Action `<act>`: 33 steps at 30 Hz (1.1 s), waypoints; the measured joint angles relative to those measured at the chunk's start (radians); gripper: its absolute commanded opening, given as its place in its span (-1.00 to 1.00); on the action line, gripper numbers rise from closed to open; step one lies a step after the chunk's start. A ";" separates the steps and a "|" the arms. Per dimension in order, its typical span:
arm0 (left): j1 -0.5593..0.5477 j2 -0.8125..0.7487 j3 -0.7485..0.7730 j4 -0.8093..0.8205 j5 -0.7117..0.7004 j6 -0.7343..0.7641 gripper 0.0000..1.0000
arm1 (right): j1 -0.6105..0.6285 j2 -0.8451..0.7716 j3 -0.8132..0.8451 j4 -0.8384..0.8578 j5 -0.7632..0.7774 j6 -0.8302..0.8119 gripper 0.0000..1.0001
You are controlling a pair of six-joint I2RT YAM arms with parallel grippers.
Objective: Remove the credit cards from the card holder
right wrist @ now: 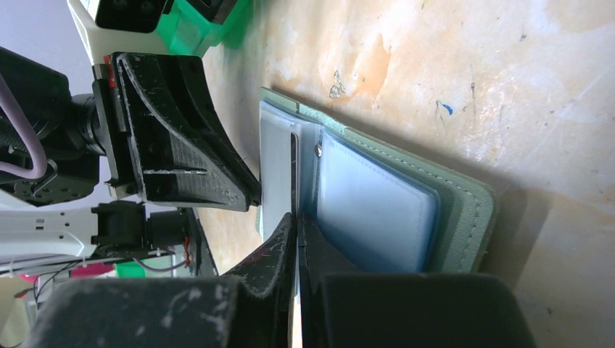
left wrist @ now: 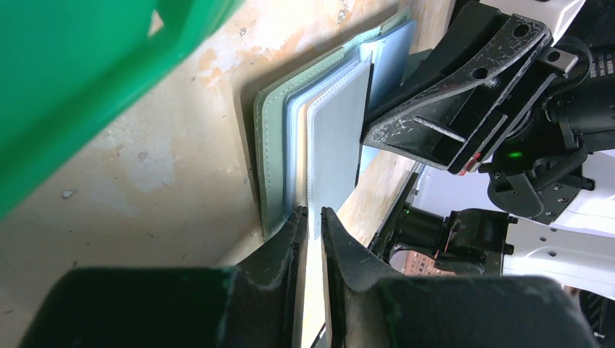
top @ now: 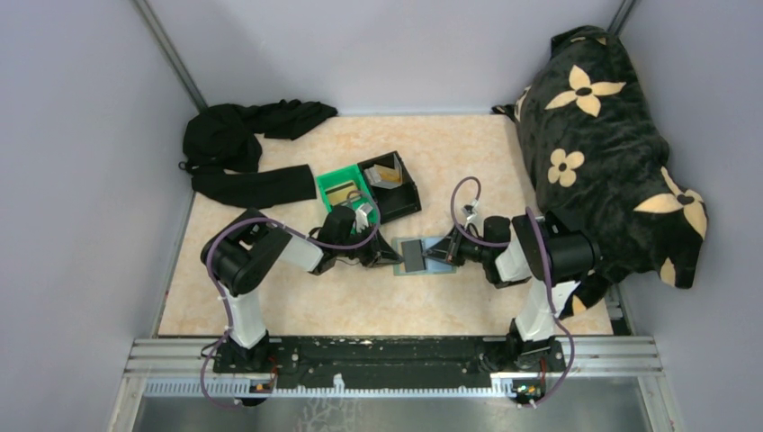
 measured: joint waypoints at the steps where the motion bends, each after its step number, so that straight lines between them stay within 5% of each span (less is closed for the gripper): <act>1: 0.000 0.000 0.000 0.000 0.000 0.000 -0.62 | 0.000 0.000 0.000 0.000 0.000 0.002 -1.00; 17: 0.001 0.000 0.000 0.000 0.000 0.001 -0.62 | -0.002 -0.018 -0.013 -0.011 0.021 0.001 -1.00; 33: 0.005 0.000 0.000 -0.012 -0.002 0.008 -0.63 | -0.035 -0.192 -0.033 -0.198 0.084 -0.056 -1.00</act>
